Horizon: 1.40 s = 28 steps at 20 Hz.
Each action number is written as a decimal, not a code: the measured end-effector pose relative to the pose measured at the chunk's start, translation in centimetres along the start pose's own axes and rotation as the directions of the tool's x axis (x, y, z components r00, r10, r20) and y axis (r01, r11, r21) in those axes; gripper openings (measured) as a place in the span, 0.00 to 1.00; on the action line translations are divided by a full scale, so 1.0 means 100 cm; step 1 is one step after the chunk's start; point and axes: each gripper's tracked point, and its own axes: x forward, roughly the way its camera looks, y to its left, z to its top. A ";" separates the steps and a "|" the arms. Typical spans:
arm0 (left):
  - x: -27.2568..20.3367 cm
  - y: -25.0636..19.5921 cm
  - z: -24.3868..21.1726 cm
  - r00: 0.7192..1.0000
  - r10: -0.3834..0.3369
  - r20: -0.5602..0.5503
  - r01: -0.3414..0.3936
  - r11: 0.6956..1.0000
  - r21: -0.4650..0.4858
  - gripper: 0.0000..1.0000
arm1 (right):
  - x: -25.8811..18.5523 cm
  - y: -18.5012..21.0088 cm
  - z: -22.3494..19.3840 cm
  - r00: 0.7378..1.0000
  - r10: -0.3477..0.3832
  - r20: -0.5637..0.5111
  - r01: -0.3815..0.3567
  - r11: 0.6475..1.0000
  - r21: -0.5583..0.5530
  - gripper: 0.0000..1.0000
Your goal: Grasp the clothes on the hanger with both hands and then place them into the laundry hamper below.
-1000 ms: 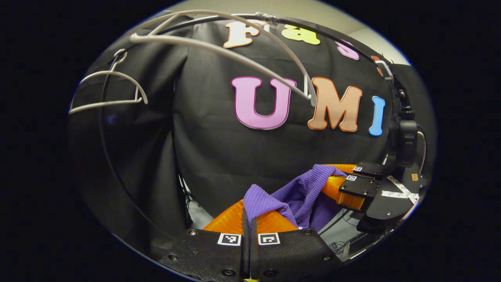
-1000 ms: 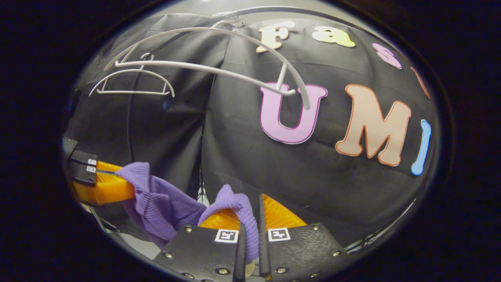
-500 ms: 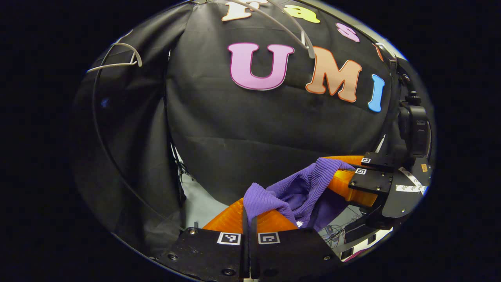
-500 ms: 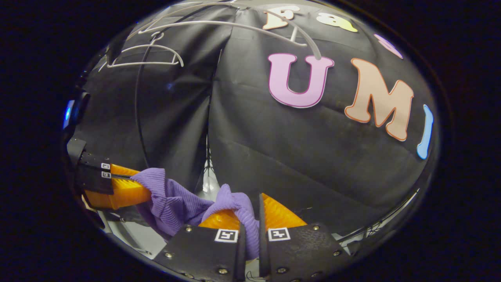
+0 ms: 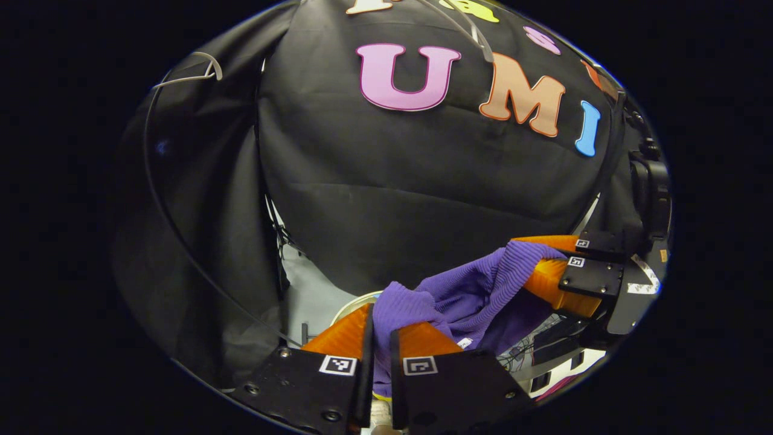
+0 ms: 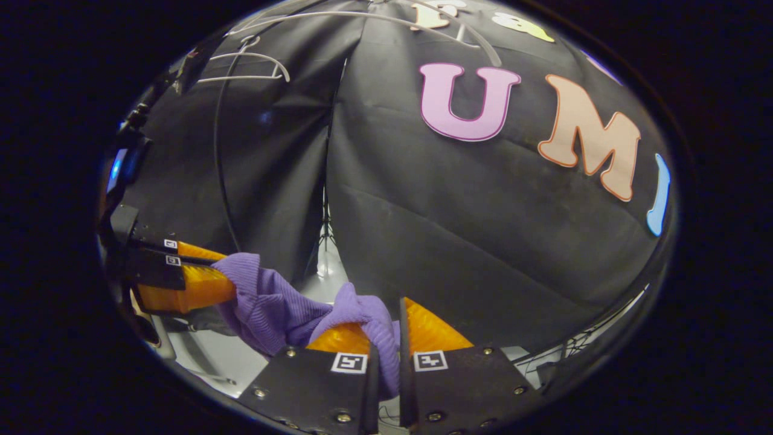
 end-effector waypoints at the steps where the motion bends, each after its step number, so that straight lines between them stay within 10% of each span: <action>1: 0.000 0.001 -0.003 1.000 -0.001 -0.006 0.001 1.000 -0.005 0.17 | 0.000 -0.001 -0.002 1.000 -0.002 -0.008 0.002 1.000 -0.002 0.14; 6: -0.003 -0.004 0.002 1.000 -0.009 0.010 0.009 1.000 -0.002 0.43 | -0.001 0.001 -0.022 0.998 0.004 -0.061 -0.004 1.000 -0.013 0.29; 20: -0.025 0.002 0.026 0.996 0.005 0.090 -0.005 1.000 -0.005 0.43 | -0.021 -0.010 0.013 0.999 0.006 0.053 -0.007 1.000 0.005 0.29; 28: -0.068 -0.006 0.118 0.951 0.017 0.309 -0.025 0.999 0.021 0.43 | -0.084 -0.047 0.111 0.961 -0.107 0.255 0.085 0.992 0.096 0.29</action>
